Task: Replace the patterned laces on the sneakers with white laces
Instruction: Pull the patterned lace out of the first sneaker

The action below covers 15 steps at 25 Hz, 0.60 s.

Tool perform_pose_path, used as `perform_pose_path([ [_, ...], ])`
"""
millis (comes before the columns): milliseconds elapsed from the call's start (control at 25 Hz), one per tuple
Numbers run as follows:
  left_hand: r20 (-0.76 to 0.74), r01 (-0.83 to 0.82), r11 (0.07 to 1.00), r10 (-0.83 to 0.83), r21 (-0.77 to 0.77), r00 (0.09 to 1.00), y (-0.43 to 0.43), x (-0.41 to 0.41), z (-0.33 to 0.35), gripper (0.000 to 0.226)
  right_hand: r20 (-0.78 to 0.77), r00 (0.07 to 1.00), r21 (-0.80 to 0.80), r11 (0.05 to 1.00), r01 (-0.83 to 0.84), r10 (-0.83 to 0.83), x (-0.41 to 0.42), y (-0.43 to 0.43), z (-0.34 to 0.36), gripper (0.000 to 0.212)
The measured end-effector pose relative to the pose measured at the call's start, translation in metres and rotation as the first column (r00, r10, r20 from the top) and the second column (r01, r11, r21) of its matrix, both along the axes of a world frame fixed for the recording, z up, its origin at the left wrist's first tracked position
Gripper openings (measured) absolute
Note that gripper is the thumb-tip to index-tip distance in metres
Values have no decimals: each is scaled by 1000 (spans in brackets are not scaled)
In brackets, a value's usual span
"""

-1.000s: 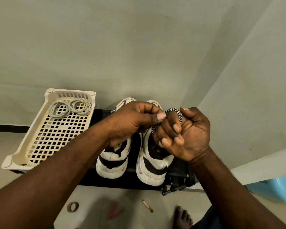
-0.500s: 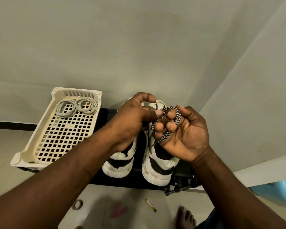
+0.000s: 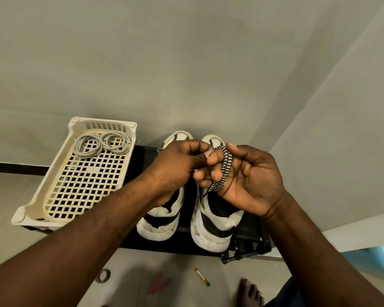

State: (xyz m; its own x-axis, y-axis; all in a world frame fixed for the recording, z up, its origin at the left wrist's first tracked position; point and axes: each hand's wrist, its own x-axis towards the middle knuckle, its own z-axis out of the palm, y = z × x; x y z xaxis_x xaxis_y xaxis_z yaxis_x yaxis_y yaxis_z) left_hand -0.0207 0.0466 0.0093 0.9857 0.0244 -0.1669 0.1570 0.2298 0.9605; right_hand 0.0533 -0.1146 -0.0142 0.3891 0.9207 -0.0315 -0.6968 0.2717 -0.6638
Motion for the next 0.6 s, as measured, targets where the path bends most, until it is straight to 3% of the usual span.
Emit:
perform_pose_path([
  [160,1,1,1000,-1,10,1000,1,-1,0,18,-64,995,103,993,-65,71,3,0,-3,69],
  [280,47,-70,982,62,176,997,3,2,-4,24,-102,992,119,991,-59,71,4,0,-2,58],
  [400,47,-114,950,105,289,993,9,4,-5,30,-98,995,39,999,-7,10,2,1,1,52],
  [600,-4,-65,956,69,286,998,11,8,-14,23,93,977,-181,962,206,-192,-6,4,14,47],
])
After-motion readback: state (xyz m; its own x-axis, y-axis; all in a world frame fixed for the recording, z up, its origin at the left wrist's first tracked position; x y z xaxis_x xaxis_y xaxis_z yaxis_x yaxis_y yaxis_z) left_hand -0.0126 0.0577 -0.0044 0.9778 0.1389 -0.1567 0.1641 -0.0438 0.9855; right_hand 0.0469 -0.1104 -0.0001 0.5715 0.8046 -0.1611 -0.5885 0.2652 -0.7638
